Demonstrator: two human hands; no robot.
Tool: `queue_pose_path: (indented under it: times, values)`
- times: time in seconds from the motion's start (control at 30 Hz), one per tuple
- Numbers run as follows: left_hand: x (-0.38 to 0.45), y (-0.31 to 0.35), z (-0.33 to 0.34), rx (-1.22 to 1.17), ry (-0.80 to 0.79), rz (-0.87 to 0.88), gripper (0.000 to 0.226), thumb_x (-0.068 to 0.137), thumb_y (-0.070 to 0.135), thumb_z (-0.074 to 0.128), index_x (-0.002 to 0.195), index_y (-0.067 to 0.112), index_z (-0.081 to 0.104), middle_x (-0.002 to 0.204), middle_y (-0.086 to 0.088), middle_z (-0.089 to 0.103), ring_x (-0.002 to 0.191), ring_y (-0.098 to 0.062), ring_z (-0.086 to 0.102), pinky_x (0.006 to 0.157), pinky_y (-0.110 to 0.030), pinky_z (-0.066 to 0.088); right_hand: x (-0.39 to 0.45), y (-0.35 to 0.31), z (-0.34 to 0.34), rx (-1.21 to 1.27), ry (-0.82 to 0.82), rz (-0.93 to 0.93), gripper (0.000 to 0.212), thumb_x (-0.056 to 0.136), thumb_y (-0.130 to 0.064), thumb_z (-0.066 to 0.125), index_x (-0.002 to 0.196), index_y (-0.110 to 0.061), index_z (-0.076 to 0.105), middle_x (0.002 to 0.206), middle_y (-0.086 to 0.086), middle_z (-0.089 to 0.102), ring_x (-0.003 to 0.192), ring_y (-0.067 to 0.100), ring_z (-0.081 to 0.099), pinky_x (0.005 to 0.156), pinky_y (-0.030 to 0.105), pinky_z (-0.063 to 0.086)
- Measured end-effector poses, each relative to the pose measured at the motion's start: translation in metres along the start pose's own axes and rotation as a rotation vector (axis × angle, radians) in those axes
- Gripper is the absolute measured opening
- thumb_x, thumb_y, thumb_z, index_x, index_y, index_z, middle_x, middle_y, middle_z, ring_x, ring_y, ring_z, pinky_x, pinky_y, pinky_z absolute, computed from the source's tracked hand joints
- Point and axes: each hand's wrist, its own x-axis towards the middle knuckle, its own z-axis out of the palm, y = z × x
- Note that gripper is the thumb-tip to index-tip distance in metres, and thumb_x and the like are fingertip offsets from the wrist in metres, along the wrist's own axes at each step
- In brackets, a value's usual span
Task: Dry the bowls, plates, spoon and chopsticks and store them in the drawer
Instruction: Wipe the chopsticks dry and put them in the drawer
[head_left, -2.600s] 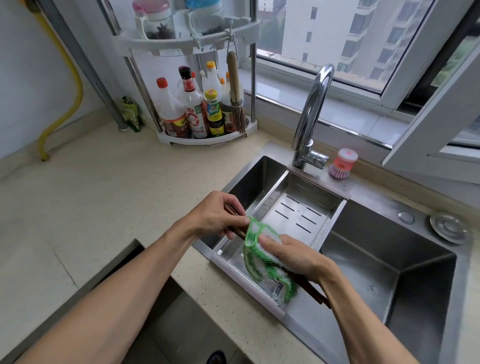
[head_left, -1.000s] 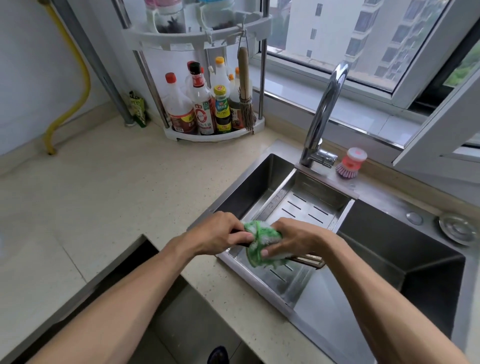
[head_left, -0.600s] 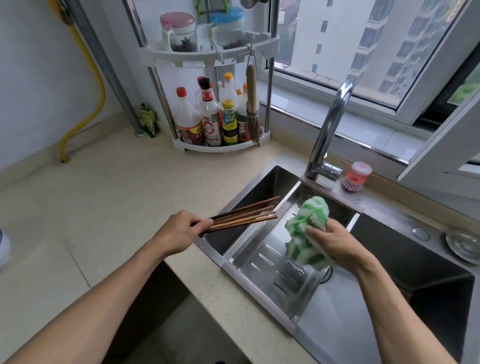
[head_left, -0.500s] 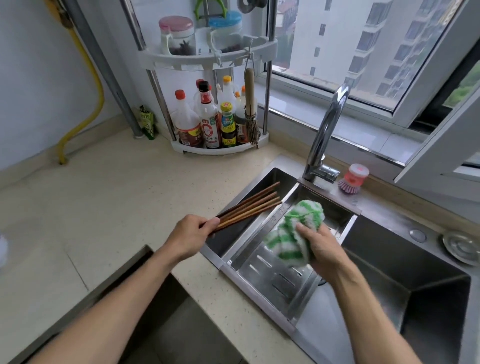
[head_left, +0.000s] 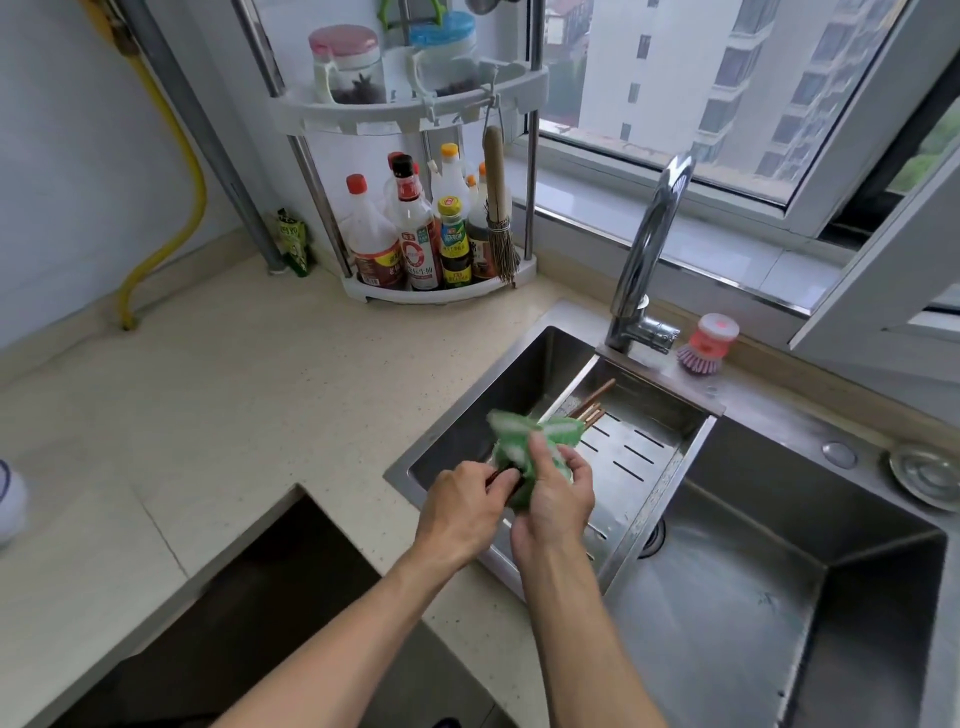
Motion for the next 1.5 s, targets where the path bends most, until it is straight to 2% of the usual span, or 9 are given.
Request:
queue_pose_path:
  times: [0.1,0.23,0.37,0.53,0.7,0.83,1.0,1.23,1.5]
  values:
    - [-0.003,-0.006,-0.003,-0.002,-0.041,0.001,0.049,0.101,0.042,0.05,0.057,0.019,0.048,0.056,0.003,0.051,0.061,-0.024,0.055,0.059,-0.036,0.038,0.001,0.002,-0.001,-0.045,0.022,0.008,0.08,0.069,-0.006,0.089,0.131,-0.027,0.043,0.126,0.017,0.056,0.103,0.034,0.068,0.08,0.055,0.059]
    - [-0.012,-0.012,-0.017,-0.031,-0.109,-0.033,0.051,0.103,0.043,0.047,0.058,0.02,0.045,0.05,0.01,0.039,0.043,-0.005,0.036,0.044,-0.02,0.026,0.022,-0.027,0.002,-0.055,-0.018,0.018,0.023,0.082,0.0,0.076,0.096,-0.004,0.058,0.097,0.021,0.069,0.064,0.022,0.072,0.058,0.039,0.061]
    - [-0.017,-0.009,-0.018,-0.072,-0.13,-0.066,0.047,0.104,0.041,0.046,0.063,0.022,0.059,0.037,0.014,0.042,0.039,0.0,0.042,0.045,-0.015,0.029,0.026,-0.034,0.016,0.0,0.035,-0.005,0.013,0.086,-0.003,0.073,0.092,0.001,0.062,0.084,0.017,0.07,0.055,0.022,0.07,0.055,0.041,0.062]
    - [-0.003,-0.003,-0.027,-0.12,-0.139,-0.062,0.046,0.102,0.037,0.049,0.064,0.015,0.064,0.036,0.011,0.042,0.035,-0.003,0.037,0.045,-0.024,0.027,0.01,-0.011,0.014,-0.086,-0.064,0.129,0.017,0.09,-0.005,0.07,0.105,-0.001,0.063,0.089,0.017,0.071,0.066,0.025,0.071,0.056,0.037,0.059]
    - [-0.01,-0.025,-0.044,-0.189,-0.222,-0.069,0.041,0.101,0.036,0.053,0.086,0.002,0.071,0.057,-0.003,0.051,0.048,-0.017,0.047,0.05,-0.032,0.038,0.036,-0.045,0.005,-0.006,-0.06,0.034,0.021,0.089,-0.002,0.07,0.108,-0.001,0.062,0.092,0.017,0.071,0.068,0.023,0.073,0.072,0.047,0.062]
    - [-0.007,-0.015,-0.045,-0.2,-0.073,0.004,0.016,0.092,0.035,0.069,0.104,0.025,0.066,0.082,0.004,0.069,0.061,-0.012,0.067,0.052,-0.028,0.057,0.031,-0.044,0.011,0.019,-0.098,0.025,0.019,0.09,-0.002,0.069,0.106,-0.006,0.059,0.096,0.014,0.071,0.075,0.024,0.074,0.07,0.044,0.062]
    - [-0.001,-0.008,-0.041,-0.074,0.034,0.1,0.022,0.091,0.04,0.068,0.086,0.02,0.076,0.065,0.005,0.065,0.056,-0.012,0.059,0.059,-0.041,0.055,0.023,-0.036,0.014,0.1,-0.229,0.056,0.045,0.088,-0.011,0.07,0.13,-0.004,0.057,0.122,0.02,0.067,0.096,0.028,0.072,0.095,0.055,0.054]
    - [0.012,-0.017,-0.052,-0.297,-0.247,-0.209,0.033,0.099,0.029,0.061,0.091,-0.002,0.067,0.066,-0.003,0.056,0.041,-0.012,0.042,0.04,-0.022,0.032,0.001,-0.007,0.006,0.059,-0.341,0.221,0.058,0.079,-0.016,0.071,0.133,-0.002,0.057,0.126,0.022,0.064,0.104,0.03,0.068,0.084,0.045,0.06]
    - [0.004,-0.021,-0.042,0.095,-0.116,0.04,0.039,0.105,0.033,0.044,0.087,0.005,0.064,0.075,-0.012,0.065,0.07,-0.028,0.061,0.066,-0.044,0.049,0.009,-0.016,0.009,-0.013,-0.266,0.158,0.048,0.076,-0.011,0.075,0.121,0.001,0.063,0.105,0.019,0.071,0.081,0.026,0.073,0.063,0.036,0.06]
